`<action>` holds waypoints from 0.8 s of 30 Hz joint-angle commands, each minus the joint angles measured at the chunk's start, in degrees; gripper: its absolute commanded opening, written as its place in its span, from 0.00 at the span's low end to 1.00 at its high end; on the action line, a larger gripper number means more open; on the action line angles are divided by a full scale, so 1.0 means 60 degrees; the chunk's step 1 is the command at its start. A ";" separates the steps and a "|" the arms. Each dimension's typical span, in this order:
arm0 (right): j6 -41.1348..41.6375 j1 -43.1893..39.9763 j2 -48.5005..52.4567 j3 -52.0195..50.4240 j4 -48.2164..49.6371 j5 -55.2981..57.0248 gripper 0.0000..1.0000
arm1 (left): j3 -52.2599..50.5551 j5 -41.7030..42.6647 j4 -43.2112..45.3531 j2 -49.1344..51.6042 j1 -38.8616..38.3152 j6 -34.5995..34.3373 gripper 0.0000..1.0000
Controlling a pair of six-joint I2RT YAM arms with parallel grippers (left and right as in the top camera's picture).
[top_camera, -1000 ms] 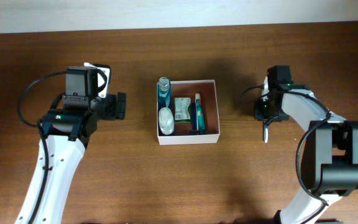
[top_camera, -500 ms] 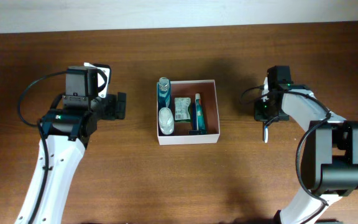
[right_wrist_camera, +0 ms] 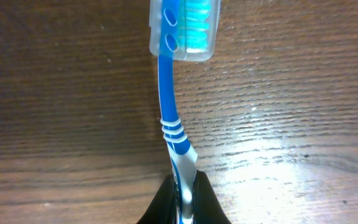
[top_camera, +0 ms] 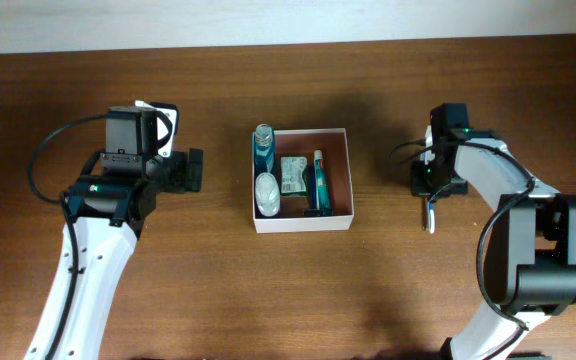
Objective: Pack container
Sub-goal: 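Carry the toothbrush with the right gripper into the box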
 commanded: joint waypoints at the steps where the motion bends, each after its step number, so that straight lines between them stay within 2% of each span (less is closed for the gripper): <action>1: 0.0138 -0.0022 0.0018 0.0528 -0.0310 0.0047 0.04 | 0.0033 0.0073 0.0025 0.0047 0.0029 0.0149 0.99; 10: 0.0608 0.0357 -0.0430 0.2153 -0.2014 -0.0066 0.04 | 0.0033 0.0069 0.0025 0.0047 0.0029 0.0153 1.00; 16: 0.0827 0.1413 -0.0987 0.3246 -0.2816 -0.0455 0.04 | 0.0033 0.0069 0.0025 0.0047 0.0029 0.0149 0.99; 21: 0.0834 0.2492 -0.1384 0.3515 -0.2962 -0.0528 0.04 | 0.0033 0.0069 0.0025 0.0047 0.0029 0.0153 0.99; 24: 0.1450 0.3045 -0.1486 0.3512 -0.2954 -0.0532 0.04 | 0.0033 0.0069 0.0025 0.0047 0.0029 0.0149 1.00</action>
